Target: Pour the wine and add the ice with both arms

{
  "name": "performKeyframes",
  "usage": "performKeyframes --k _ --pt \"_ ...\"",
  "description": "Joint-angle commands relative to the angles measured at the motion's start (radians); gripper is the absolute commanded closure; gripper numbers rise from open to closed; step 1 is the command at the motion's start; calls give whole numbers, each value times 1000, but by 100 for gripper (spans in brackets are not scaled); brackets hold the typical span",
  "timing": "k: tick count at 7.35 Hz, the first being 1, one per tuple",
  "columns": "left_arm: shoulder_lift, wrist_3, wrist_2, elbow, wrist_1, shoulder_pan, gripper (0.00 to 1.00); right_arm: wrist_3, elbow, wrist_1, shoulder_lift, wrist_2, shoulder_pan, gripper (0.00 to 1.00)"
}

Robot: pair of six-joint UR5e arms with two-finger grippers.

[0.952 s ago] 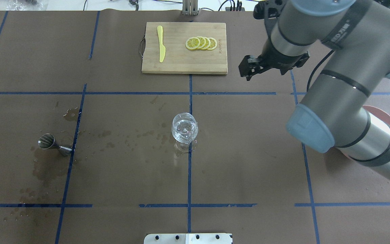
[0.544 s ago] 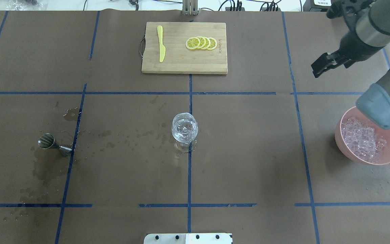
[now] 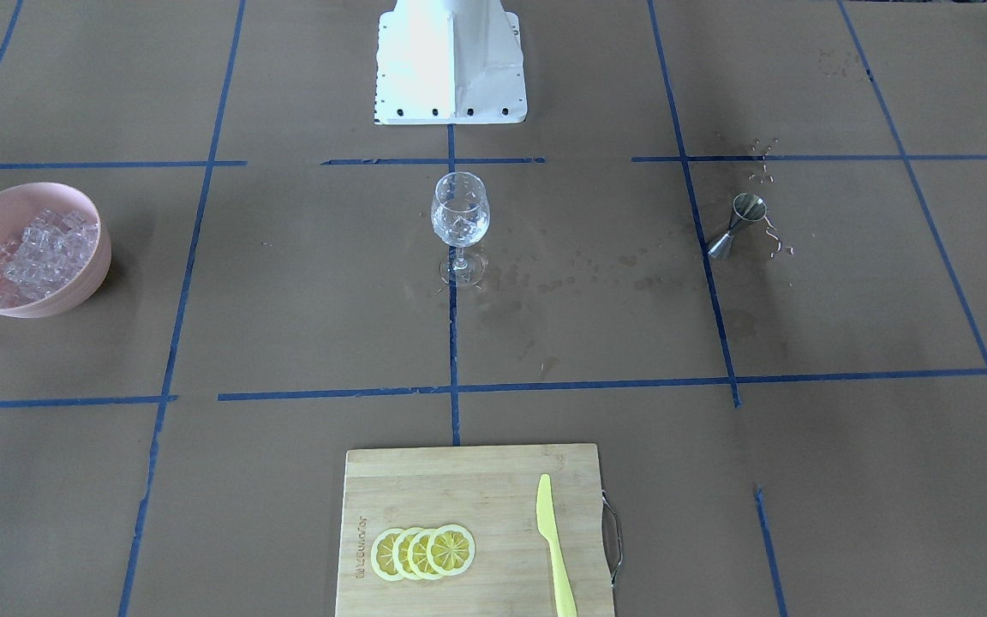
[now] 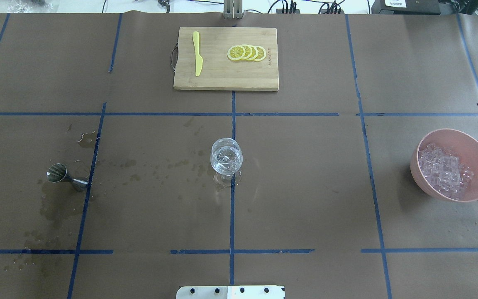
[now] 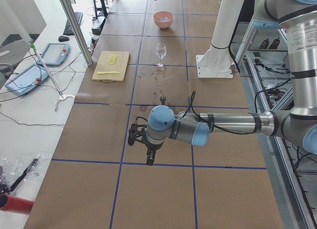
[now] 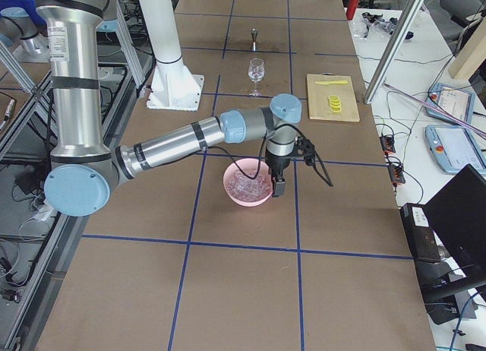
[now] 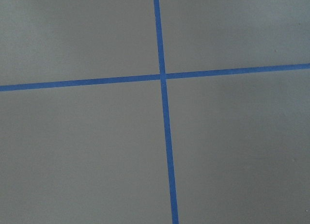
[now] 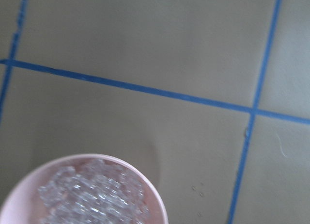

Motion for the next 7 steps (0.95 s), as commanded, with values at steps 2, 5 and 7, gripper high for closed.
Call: performKeyframes --k 2,5,7 --pt "0 -2 -3 -3 -2 0 0 -71 -136 210 -132 21 137 0" --pt "0 -2 -4 -5 -2 0 0 -163 -124 190 -140 -8 167 0" --pt "-2 -1 -6 -5 -2 0 0 -177 -120 193 -154 16 167 0"
